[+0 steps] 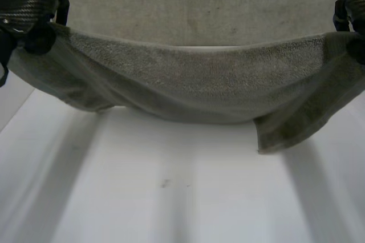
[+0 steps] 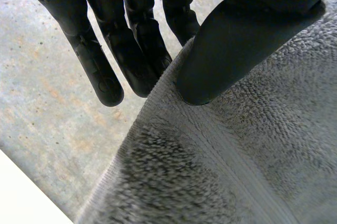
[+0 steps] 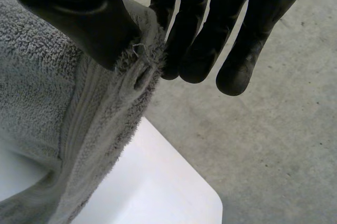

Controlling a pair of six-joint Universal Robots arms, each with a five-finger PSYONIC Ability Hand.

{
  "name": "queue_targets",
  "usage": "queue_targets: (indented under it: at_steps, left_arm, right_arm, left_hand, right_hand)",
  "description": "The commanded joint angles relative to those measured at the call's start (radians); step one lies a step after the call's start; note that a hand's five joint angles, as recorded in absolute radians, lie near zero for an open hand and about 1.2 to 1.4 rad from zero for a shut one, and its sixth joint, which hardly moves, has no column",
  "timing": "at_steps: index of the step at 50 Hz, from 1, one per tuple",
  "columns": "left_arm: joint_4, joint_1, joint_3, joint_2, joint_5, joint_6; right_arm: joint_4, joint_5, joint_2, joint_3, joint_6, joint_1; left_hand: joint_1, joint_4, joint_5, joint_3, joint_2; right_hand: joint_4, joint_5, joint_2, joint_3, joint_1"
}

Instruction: Fold the towel.

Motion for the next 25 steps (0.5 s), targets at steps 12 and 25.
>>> queue_targets:
  at_steps: [12,25]
  left_arm:
    - [-0.157,-0.004,0.222,-0.437,-0.004,0.006]
    - [-0.076,-0.081,0.875,-0.848,-0.053,-0.022]
  right_arm:
    - [0.091,0.009,0.432,-0.183,-0.135,0.042]
    - [-0.284,0.177,0.814,-0.744,-0.122,0.148]
  left_hand:
    - [0.206,0.18,0.194,0.181,0.179]
    - [0.206,0.18,0.194,0.181,0.179]
  right_hand:
    - [0.06,0.059,0.068,0.067,0.073]
    - [0.06,0.059,0.068,0.067,0.073]
